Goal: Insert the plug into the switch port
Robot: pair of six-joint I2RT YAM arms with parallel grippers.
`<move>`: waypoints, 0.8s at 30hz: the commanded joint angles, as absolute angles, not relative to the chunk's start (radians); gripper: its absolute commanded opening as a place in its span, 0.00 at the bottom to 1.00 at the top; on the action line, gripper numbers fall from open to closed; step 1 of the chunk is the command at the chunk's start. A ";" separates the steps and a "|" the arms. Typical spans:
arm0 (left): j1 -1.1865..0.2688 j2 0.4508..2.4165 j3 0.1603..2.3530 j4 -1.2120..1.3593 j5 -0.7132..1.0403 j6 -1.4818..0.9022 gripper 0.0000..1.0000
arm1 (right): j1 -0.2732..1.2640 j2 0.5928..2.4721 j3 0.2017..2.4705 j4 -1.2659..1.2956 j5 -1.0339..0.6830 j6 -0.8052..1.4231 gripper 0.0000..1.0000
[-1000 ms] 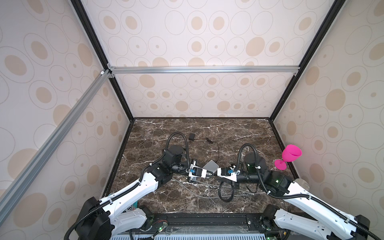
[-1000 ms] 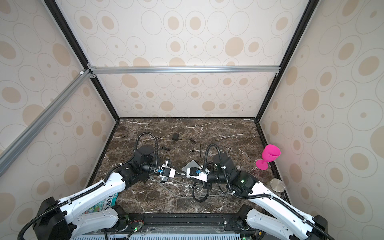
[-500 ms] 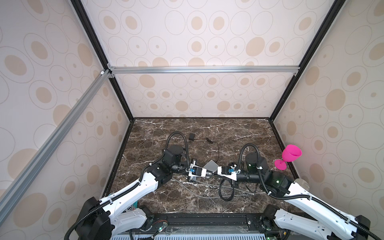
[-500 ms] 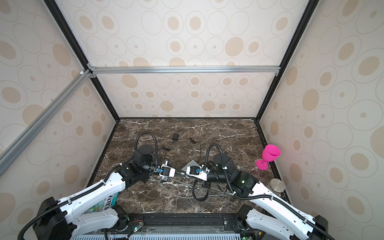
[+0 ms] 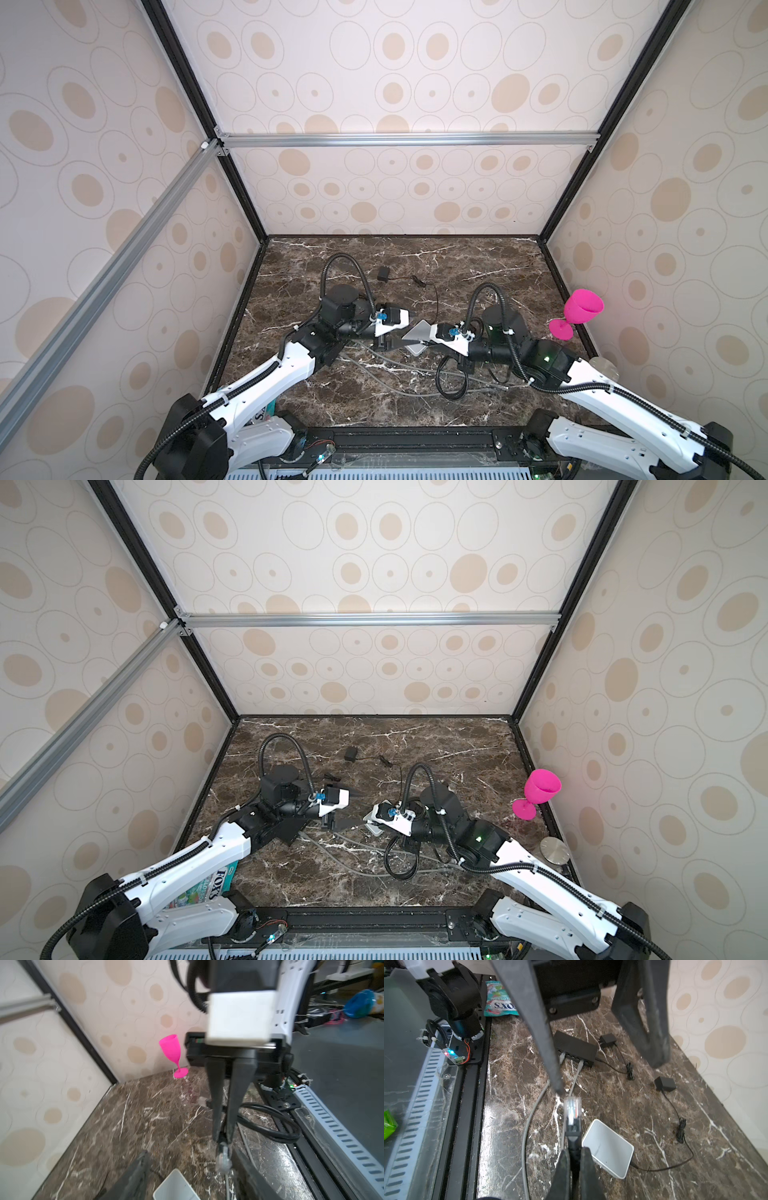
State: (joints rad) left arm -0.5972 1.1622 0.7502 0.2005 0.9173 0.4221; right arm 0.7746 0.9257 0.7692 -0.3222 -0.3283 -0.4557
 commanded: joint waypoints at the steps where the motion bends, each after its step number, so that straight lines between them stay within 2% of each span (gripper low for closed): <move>1: -0.535 1.240 0.840 0.129 0.803 0.262 0.60 | 0.680 0.989 0.774 -0.333 -0.292 -0.386 0.00; 5: -0.520 1.350 0.883 0.072 0.688 0.126 0.59 | 0.590 1.112 0.821 -0.390 -0.221 -0.295 0.00; 8: -0.529 1.403 0.855 0.103 0.666 -0.027 0.53 | 0.549 1.181 0.831 -0.417 -0.138 -0.212 0.00; 12: -0.583 1.421 0.789 0.115 0.535 -0.162 0.32 | 0.489 1.198 0.786 -0.383 -0.089 -0.112 0.00; 17: -0.707 1.434 0.735 0.085 0.368 -0.286 0.00 | 0.470 1.186 0.752 -0.379 -0.067 -0.098 0.00; 21: -0.828 1.510 0.733 0.046 0.187 -0.348 0.00 | 0.466 1.167 0.736 -0.375 -0.062 -0.091 0.00; 24: -0.849 1.590 0.742 0.055 0.157 -0.401 0.00 | 0.463 1.158 0.732 -0.377 -0.058 -0.085 0.00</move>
